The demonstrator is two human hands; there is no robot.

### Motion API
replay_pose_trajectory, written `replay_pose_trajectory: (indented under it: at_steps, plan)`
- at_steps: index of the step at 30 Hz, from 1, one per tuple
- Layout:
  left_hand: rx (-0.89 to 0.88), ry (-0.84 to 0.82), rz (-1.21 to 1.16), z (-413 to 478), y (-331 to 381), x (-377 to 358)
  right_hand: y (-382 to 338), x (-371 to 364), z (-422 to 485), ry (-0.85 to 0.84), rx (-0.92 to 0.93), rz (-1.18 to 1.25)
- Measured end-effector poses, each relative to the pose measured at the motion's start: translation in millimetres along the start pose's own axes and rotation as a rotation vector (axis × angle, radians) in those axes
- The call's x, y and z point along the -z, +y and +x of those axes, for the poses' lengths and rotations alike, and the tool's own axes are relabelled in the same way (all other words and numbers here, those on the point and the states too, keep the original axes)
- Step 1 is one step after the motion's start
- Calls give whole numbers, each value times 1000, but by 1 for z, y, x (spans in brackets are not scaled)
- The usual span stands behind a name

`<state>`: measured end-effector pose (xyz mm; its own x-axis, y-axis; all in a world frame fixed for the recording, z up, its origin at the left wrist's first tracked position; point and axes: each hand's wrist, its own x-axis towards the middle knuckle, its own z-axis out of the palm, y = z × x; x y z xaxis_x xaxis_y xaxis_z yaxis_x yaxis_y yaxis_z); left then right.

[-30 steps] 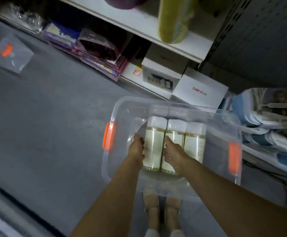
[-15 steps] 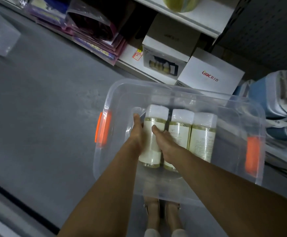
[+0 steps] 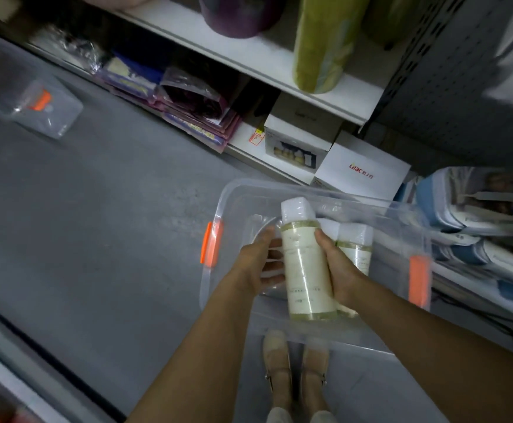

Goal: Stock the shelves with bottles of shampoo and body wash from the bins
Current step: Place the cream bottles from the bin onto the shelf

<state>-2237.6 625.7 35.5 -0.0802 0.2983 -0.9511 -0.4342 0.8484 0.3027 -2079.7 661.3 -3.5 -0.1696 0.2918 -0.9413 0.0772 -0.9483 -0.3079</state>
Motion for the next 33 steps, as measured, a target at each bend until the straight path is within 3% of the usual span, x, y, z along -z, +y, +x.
replay_pose_trajectory:
  at_steps: [7,14,18,33]
  plan:
    - [-179,-82,96,-73,25,-16,-23,2,-91,-124,39,48]
    - [-290,-88,236,-156,54,-34,-46,-5,-192,-291,86,7]
    - [-353,-72,211,-206,69,-44,-63,-11,-245,-307,153,6]
    - [-660,-209,88,-374,143,-66,-109,-39,-422,-325,694,-231]
